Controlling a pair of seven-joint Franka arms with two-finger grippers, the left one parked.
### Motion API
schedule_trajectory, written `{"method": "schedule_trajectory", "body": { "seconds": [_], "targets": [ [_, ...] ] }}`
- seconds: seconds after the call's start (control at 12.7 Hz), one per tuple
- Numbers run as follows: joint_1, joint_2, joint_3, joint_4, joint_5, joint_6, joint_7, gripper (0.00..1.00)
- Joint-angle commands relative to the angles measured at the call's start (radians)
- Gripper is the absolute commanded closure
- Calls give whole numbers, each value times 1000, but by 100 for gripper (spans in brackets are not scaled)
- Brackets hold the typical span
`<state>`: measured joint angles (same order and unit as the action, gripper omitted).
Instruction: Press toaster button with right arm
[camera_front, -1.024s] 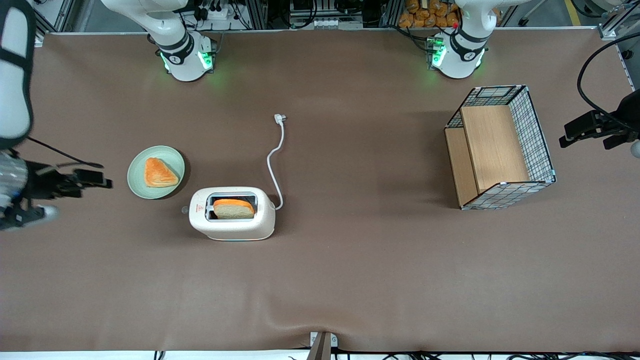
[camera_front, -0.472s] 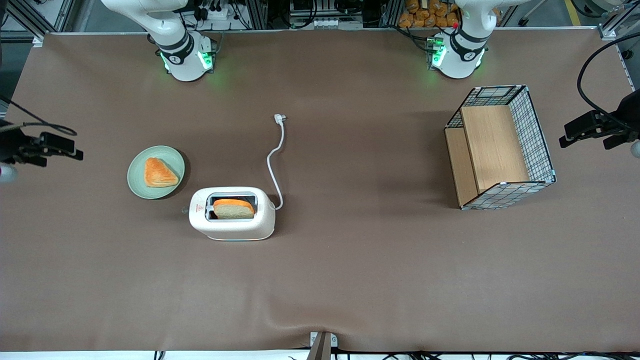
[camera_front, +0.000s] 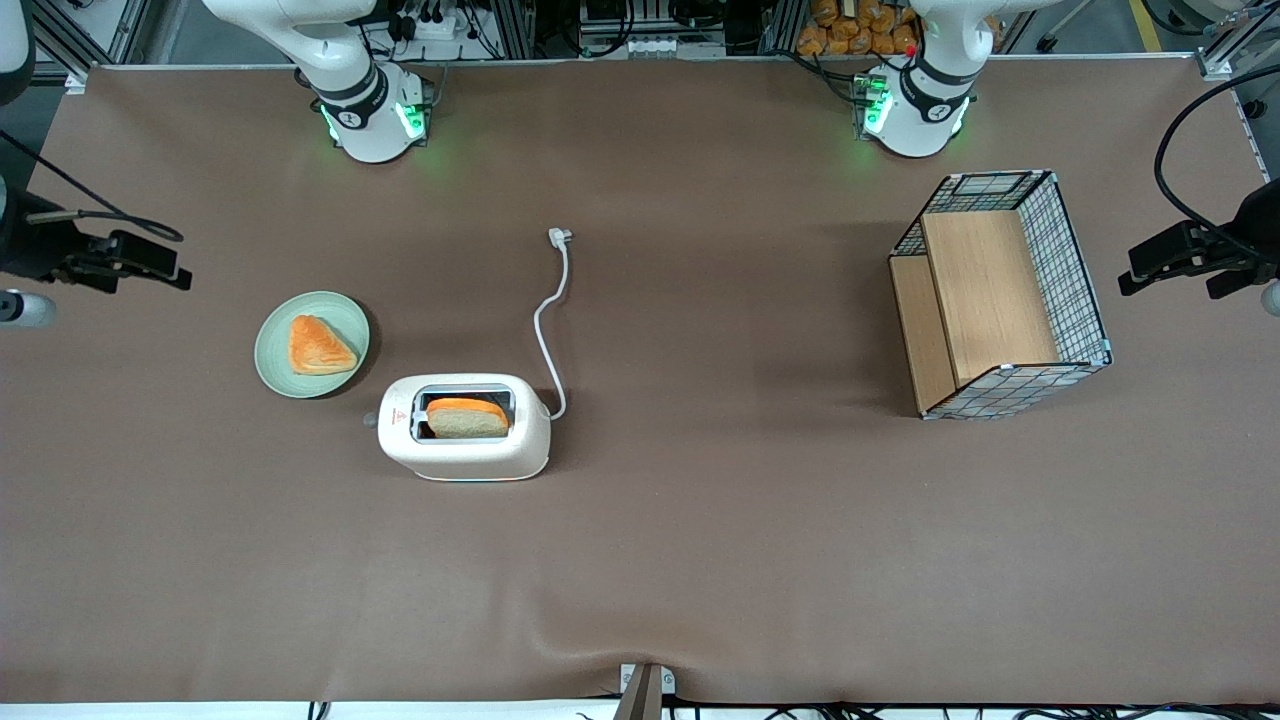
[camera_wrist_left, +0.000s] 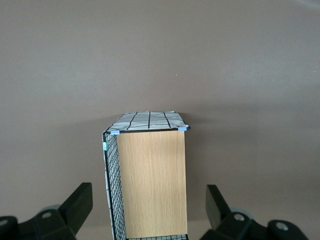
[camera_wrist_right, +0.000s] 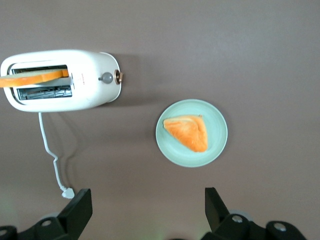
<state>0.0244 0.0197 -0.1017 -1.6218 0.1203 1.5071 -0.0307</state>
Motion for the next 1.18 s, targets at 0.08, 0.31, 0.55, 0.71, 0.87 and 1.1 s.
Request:
{"method": "schedule_trajectory", "body": {
  "seconds": [0.08, 0.31, 0.55, 0.71, 0.87, 1.1],
  "targets": [
    [-34, -66, 36, -33, -40, -31, 43, 0],
    [-38, -64, 36, -6, -88, -31, 26, 0],
    [-40, -67, 31, 19, -120, -50, 18, 0],
    [-41, -64, 31, 17, -120, -39, 18, 0],
    [-38, -63, 33, 17, -123, -7, 12, 0],
    [-37, -61, 33, 11, -140, 36, -55, 0]
  ]
}}
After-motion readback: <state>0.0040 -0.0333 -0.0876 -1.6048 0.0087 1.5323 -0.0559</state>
